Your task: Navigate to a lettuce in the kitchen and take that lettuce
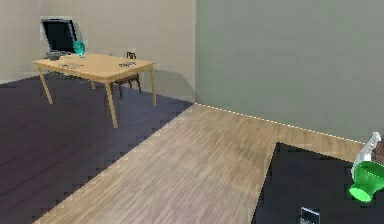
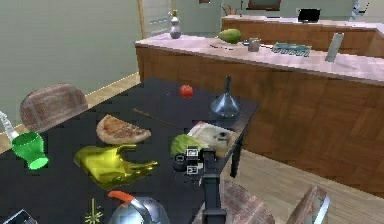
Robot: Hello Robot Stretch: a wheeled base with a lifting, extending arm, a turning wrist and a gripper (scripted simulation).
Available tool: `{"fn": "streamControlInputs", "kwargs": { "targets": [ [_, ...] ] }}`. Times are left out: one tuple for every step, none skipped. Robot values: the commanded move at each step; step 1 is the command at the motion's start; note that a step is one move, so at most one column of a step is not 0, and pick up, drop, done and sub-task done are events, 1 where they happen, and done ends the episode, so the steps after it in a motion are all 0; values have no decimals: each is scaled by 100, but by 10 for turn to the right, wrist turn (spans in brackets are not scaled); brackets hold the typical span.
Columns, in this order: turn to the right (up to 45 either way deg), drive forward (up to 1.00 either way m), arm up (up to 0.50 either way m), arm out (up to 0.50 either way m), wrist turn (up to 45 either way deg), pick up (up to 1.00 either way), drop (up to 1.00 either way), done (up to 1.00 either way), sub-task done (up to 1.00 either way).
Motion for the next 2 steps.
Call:
{"fn": "streamControlInputs", "kwargs": {
  "targets": [
    [0, 0, 0, 0, 0, 100, 0, 0, 0],
    [0, 0, 10, 0, 0, 0, 0, 0, 0]
  ]
}}
